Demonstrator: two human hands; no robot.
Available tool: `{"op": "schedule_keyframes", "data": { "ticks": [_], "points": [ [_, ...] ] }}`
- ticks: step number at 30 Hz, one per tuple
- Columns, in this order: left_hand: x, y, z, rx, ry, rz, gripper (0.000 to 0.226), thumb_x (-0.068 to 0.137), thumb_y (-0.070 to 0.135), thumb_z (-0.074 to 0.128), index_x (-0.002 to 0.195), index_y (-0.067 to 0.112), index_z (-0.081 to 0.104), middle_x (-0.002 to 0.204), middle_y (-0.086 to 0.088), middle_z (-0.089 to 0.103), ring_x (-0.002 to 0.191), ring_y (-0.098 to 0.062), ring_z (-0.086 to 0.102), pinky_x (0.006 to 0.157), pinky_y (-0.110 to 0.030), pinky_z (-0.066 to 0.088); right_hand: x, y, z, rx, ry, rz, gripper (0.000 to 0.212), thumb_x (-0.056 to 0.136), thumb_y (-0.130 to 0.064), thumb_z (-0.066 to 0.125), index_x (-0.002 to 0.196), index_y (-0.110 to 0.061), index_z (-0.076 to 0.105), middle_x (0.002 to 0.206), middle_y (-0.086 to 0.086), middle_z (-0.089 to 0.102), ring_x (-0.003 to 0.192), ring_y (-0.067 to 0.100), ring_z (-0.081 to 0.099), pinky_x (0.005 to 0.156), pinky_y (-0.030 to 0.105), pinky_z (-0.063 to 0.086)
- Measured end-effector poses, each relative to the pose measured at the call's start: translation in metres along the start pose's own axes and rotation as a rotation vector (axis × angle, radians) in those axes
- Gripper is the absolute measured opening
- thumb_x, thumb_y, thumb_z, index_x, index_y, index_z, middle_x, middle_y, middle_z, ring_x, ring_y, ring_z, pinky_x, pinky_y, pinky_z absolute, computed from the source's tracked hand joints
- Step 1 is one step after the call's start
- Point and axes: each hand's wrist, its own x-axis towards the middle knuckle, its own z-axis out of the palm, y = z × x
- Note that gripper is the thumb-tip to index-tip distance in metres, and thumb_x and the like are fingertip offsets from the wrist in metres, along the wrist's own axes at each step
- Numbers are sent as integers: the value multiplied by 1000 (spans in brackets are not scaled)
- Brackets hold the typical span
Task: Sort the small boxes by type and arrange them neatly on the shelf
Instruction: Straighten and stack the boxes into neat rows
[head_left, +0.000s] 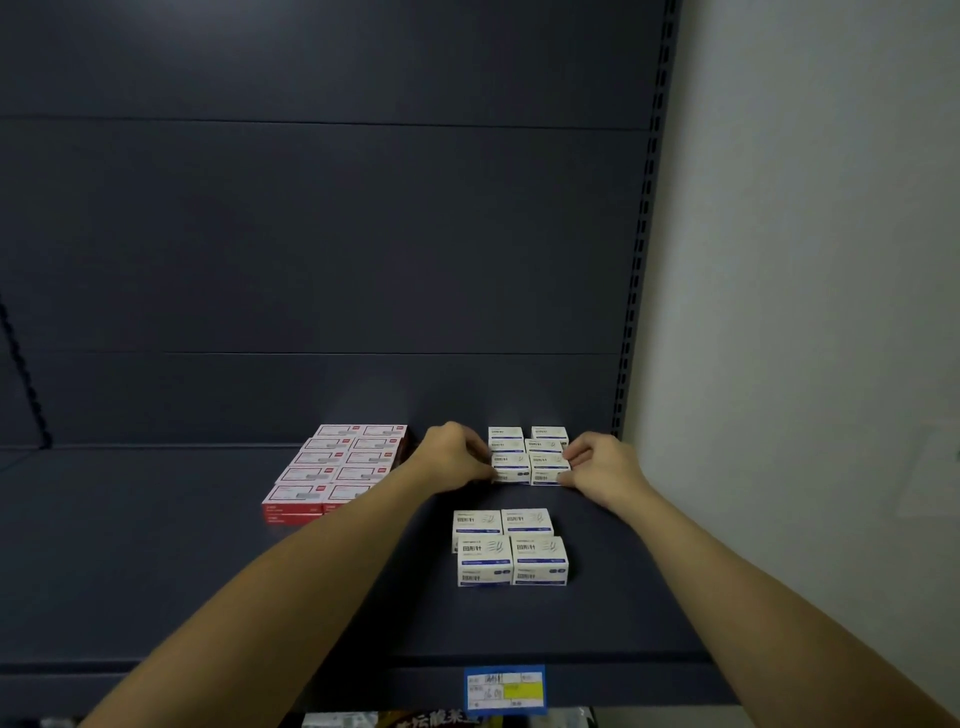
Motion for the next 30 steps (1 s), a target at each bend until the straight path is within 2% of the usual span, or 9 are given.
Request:
{"op": "schedule_keyframes", "data": {
  "ticks": [6, 11, 14, 16, 20, 23, 26, 30],
  "points": [
    [0, -4, -2, -62, 4, -46, 18, 82, 17, 83, 98, 16, 74, 91, 2, 77, 79, -8, 74, 71, -18, 56, -5, -5, 3, 42, 1, 5, 28, 72, -6, 85, 91, -18, 68, 78, -9, 69, 73, 1, 63, 61, 12, 44],
    [-7, -12, -11, -135, 2, -107, 11, 82, 18, 82, 90, 14, 75, 84, -3, 78, 79, -14, 75, 79, -28, 61, -9, -10, 10, 44, -24, -34, 28, 73, -12, 85, 93, -20, 68, 84, -6, 71, 77, 2, 65, 61, 12, 45],
    [-13, -13, -15, -262, 0, -166, 4, 88, 11, 74, 87, 7, 74, 84, -10, 77, 79, -23, 76, 84, -39, 62, -9, -10, 14, 73, -9, -55, 18, 77, -13, 78, 93, -17, 69, 79, -4, 74, 77, 8, 69, 72, 21, 55],
    [-17, -12, -15, -285, -7, -181, 6, 90, 10, 73, 88, 4, 73, 84, -12, 77, 76, -22, 76, 79, -36, 63, -11, -10, 15, 91, -5, -62, 14, 79, -13, 74, 91, -17, 69, 76, -3, 75, 73, 12, 72, 79, 29, 59],
    [-25, -10, -15, -326, -25, -212, 7, 88, 7, 75, 89, 1, 71, 86, -13, 76, 76, -23, 76, 69, -32, 63, -17, -10, 14, 111, -19, -60, 11, 81, -11, 76, 88, -14, 69, 73, -1, 75, 59, 15, 72, 75, 34, 61],
    [-33, -10, -18, -419, -87, -238, 7, 86, -1, 74, 88, -4, 68, 85, -18, 75, 77, -28, 75, 73, -37, 64, -22, -10, 11, 122, -43, -57, 10, 80, -11, 77, 86, -10, 70, 71, 1, 75, 59, 20, 73, 74, 37, 62],
    [-40, -7, -22, -457, -148, -276, 9, 85, -5, 74, 90, -7, 67, 79, -17, 75, 77, -28, 75, 72, -37, 63, -29, -11, 8, 132, -71, -58, 10, 79, -10, 79, 84, -8, 71, 72, 5, 75, 64, 25, 74, 70, 38, 63],
    [-48, -2, -28, -414, -188, -306, 21, 85, -6, 73, 104, -14, 67, 100, -26, 74, 86, -32, 73, 75, -37, 63, -38, -15, 6, 133, -94, -61, 11, 79, -8, 80, 83, -7, 70, 72, 7, 75, 67, 26, 74, 66, 36, 63]
  ]
}}
